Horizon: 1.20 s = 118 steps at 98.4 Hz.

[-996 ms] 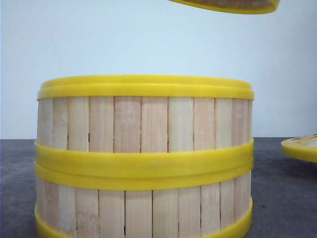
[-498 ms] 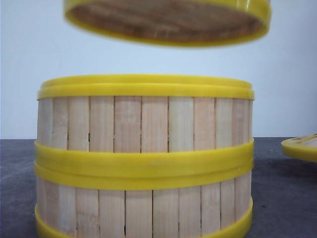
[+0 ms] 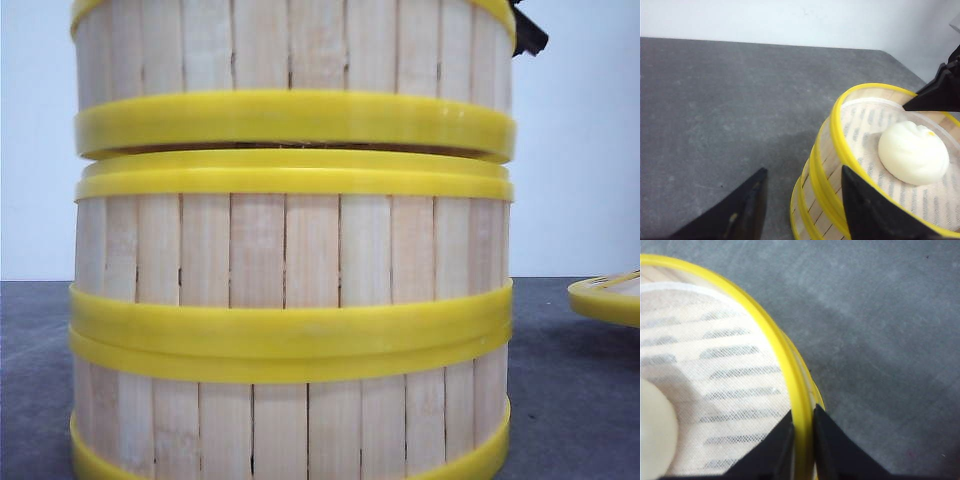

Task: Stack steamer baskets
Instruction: 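Lift the basket with the right gripper and lower it onto the stack, then open the right gripper and pull it away from the stack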

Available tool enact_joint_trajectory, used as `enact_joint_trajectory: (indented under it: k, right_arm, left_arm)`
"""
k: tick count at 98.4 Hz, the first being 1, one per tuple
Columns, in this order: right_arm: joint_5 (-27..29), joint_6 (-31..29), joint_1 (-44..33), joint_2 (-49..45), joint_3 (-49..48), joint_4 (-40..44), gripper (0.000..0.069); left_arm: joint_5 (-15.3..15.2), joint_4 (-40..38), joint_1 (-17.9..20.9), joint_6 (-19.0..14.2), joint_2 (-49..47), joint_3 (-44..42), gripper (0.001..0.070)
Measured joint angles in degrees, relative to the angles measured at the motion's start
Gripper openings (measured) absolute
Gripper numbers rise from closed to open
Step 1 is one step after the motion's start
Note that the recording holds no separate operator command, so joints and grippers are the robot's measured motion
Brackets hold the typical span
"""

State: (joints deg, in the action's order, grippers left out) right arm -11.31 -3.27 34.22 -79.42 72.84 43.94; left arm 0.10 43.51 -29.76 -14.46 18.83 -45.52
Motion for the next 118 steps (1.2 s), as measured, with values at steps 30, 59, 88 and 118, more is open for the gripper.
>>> enact_joint_trajectory:
  k: [30, 59, 88, 118]
  right_arm:
    - [1.57, 0.00, 0.74, -1.11, 0.00, -0.02, 0.0034]
    - [2.58, 0.02, 0.72, -1.11, 0.00, 0.83, 0.0033]
    - [2.67, -0.11, 0.72, -1.11, 0.02, 1.64, 0.0309]
    - [5.22, -1.20, 0.00, 2.75, 0.02, -2.21, 0.0399]
  left_arm:
    - [0.00, 1.84, 0.00, 0.00, 0.00, 0.00, 0.0275]
    - [0.00, 2.40, 0.00, 0.02, 0.00, 0.00, 0.0275]
    - [0.00, 2.40, 0.00, 0.00, 0.00, 0.00, 0.0275]
    - [0.00, 2.40, 0.00, 0.00, 0.00, 0.00, 0.0275]
